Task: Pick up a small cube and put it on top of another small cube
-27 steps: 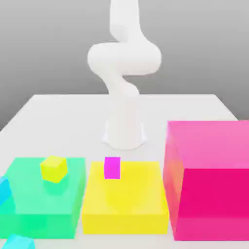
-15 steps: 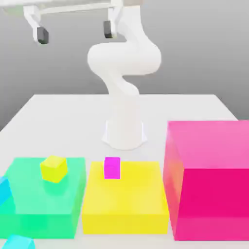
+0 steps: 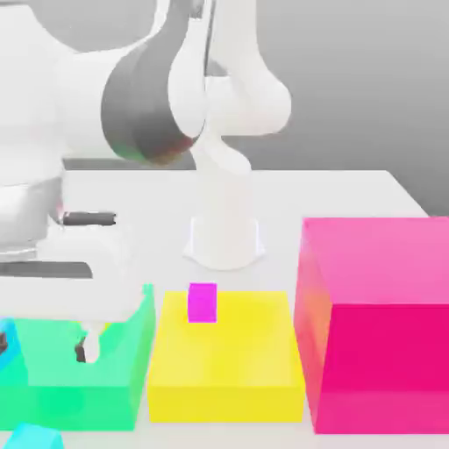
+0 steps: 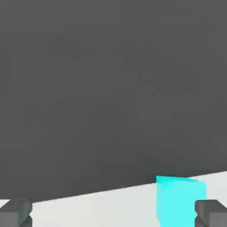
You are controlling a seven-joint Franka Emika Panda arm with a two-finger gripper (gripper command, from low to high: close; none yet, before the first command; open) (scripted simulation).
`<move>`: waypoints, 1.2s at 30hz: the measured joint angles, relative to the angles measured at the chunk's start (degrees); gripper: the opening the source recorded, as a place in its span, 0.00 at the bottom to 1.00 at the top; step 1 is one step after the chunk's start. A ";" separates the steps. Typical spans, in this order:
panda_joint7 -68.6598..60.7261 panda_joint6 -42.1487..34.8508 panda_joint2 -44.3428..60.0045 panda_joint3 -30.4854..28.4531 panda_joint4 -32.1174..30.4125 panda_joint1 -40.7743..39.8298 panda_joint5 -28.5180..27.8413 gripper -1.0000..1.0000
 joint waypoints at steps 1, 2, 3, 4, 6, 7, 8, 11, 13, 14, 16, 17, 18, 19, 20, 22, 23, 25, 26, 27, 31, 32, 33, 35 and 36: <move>-0.35 0.46 1.96 -0.18 0.29 -0.49 0.01 0.50; -0.68 0.92 3.92 -0.41 0.57 -0.93 -0.02 0.50; -0.96 1.39 5.85 -0.62 0.85 -1.40 -0.13 0.50; -1.20 1.87 7.77 -0.87 1.12 -1.86 -0.29 0.50; -1.90 3.58 11.71 -0.74 1.81 -2.81 0.02 0.50; -2.42 4.94 13.78 -0.18 2.25 -3.37 0.64 0.50; -2.96 6.44 15.87 0.54 2.71 -4.00 1.36 0.50; -3.80 8.84 19.11 1.79 3.44 -5.04 2.53 0.00; -3.85 8.81 19.11 1.80 3.44 -5.04 2.58 0.00; -3.87 8.78 19.11 1.81 3.44 -5.05 2.61 0.00; -4.05 9.20 19.69 2.00 3.58 -5.21 2.86 0.00; -3.84 8.62 18.93 1.66 3.40 -4.94 2.56 0.00; -3.44 7.52 17.48 1.08 3.07 -4.49 1.97 0.00; -2.92 6.17 15.70 0.42 2.66 -3.99 1.23 0.00; -2.36 4.68 13.75 -0.27 2.21 -3.48 0.42 0.00; -1.18 2.72 9.91 -0.76 0.15 -2.58 0.01 0.00; -0.56 2.07 8.02 -0.77 -1.24 -2.11 0.15 0.00; 0.83 1.01 4.20 -0.67 -4.26 -1.14 0.46 0.00; 1.55 0.53 2.28 -0.65 -5.81 -0.59 0.59 0.00; 2.40 0.09 0.32 -0.53 -7.39 -0.13 0.56 0.00; 6.40 -1.48 -7.71 -0.02 -13.78 1.69 -0.42 0.00; 7.55 -1.84 -9.77 0.18 -15.39 2.18 -0.89 0.00; 8.76 -2.19 -11.84 0.44 -17.00 2.71 -1.43 0.00; 11.31 -2.83 -16.01 0.74 -20.25 3.65 -2.73 0.00; 12.68 -3.16 -18.11 1.04 -21.86 3.90 -3.48 0.00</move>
